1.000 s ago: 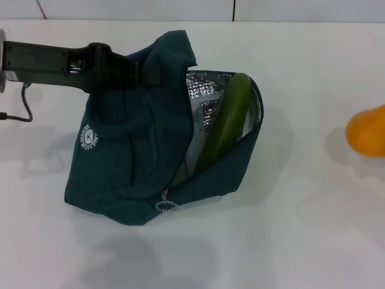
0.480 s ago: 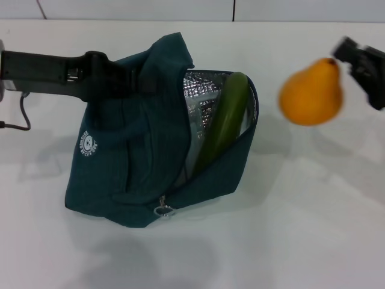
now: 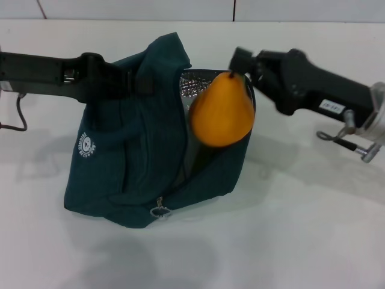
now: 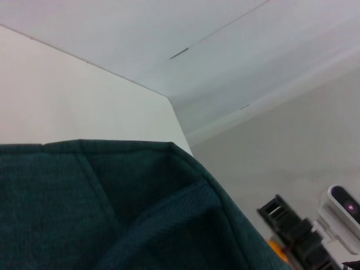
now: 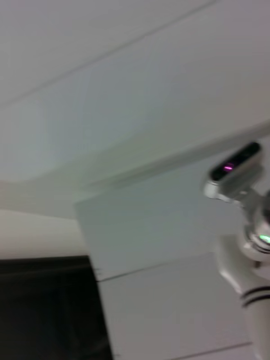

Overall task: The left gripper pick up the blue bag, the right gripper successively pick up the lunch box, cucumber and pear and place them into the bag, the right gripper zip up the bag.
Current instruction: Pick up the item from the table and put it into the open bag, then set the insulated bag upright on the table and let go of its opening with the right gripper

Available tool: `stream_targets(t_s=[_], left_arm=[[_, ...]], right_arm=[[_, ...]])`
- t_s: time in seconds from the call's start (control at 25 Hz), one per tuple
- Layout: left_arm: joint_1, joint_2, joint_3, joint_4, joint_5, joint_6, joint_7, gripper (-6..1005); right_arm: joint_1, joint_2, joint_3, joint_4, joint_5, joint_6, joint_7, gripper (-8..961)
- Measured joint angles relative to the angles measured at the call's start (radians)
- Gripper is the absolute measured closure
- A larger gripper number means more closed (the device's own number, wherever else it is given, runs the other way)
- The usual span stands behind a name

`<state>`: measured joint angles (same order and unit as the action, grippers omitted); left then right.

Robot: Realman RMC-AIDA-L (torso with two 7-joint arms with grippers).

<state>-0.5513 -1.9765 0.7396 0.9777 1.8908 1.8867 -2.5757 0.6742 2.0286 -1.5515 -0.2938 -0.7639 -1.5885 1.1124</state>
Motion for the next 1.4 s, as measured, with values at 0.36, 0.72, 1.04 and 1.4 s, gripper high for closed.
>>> stream_targets(t_s=[0.36, 0.72, 1.04, 1.4], left_arm=[[0.0, 0.007, 0.0, -0.037, 0.005, 0.0, 0.024, 948], [0.0, 0.011, 0.004, -0.037, 0.001, 0.0, 0.026, 947], [-0.001, 0.012, 0.004, -0.038, 0.001, 0.0, 0.026, 947], [0.001, 0.012, -0.001, -0.037, 0.001, 0.0, 0.026, 946]], right_arm=[[0.014, 0.0, -0.163, -0.109, 0.004, 0.135, 0.032, 932], [0.041, -0.001, -0.235, -0.133, 0.03, 0.194, 0.043, 932], [0.025, -0.001, -0.256, -0.145, 0.069, 0.244, 0.075, 915], [-0.061, -0.009, -0.245, -0.148, 0.203, 0.224, 0.121, 612]])
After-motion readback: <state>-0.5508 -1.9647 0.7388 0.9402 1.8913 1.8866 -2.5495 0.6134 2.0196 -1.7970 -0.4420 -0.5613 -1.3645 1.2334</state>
